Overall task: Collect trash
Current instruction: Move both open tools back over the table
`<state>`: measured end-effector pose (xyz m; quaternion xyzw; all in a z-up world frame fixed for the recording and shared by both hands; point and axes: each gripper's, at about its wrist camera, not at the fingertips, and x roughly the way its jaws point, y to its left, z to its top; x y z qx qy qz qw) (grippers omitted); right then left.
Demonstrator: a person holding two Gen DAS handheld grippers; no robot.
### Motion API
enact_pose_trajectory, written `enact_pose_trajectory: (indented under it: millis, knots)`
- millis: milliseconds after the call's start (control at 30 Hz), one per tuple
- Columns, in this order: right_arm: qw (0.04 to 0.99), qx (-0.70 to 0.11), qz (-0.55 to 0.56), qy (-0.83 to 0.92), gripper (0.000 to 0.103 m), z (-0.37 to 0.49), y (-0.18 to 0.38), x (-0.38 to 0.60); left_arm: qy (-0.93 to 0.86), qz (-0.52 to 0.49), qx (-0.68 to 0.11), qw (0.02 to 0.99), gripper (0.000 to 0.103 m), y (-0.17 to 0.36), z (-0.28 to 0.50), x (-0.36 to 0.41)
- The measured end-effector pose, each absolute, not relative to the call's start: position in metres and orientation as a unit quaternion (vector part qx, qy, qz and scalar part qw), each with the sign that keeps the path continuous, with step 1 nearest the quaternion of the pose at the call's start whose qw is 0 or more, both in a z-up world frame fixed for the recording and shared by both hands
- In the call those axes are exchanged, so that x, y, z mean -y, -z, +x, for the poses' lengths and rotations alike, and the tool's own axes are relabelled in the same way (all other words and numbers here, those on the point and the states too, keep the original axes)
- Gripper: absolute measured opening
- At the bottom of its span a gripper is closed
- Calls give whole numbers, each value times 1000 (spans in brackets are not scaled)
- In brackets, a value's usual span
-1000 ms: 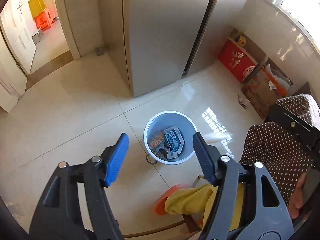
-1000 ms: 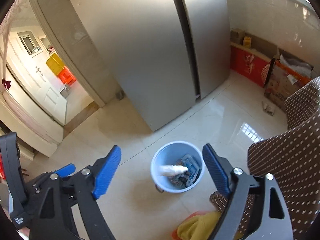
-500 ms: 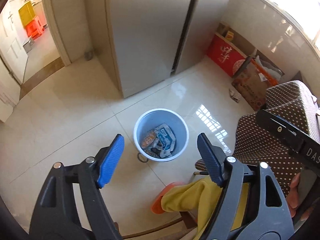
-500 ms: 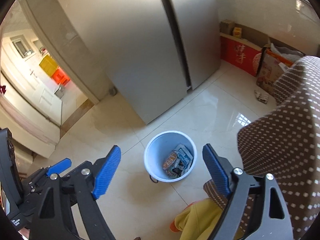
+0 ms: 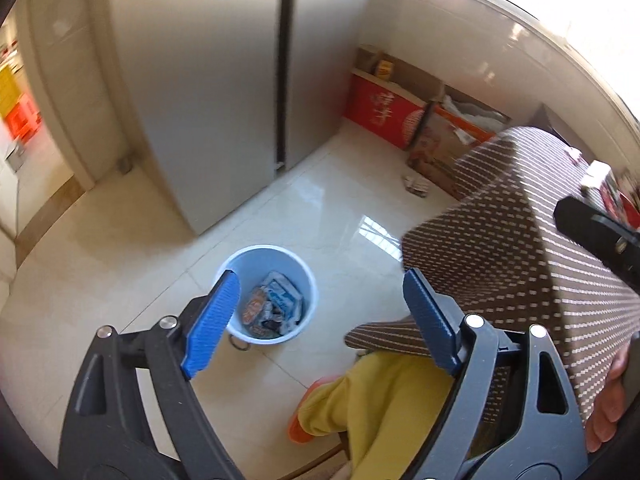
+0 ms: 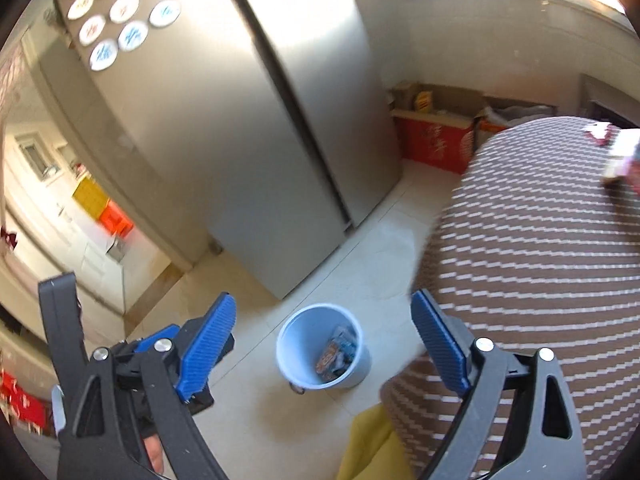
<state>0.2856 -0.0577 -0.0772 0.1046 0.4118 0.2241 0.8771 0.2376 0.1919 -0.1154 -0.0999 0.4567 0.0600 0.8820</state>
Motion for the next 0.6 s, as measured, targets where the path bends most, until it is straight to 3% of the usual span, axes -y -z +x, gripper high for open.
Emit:
enact_pose_trajectory:
  millis: [333, 600]
  knots:
    - [906, -383, 136, -114, 91, 282, 64, 178, 30, -58, -457, 887, 85, 99, 266, -88]
    - [923, -379, 57, 33, 93, 296, 75, 247, 84, -40, -458, 884, 86, 90, 280, -22]
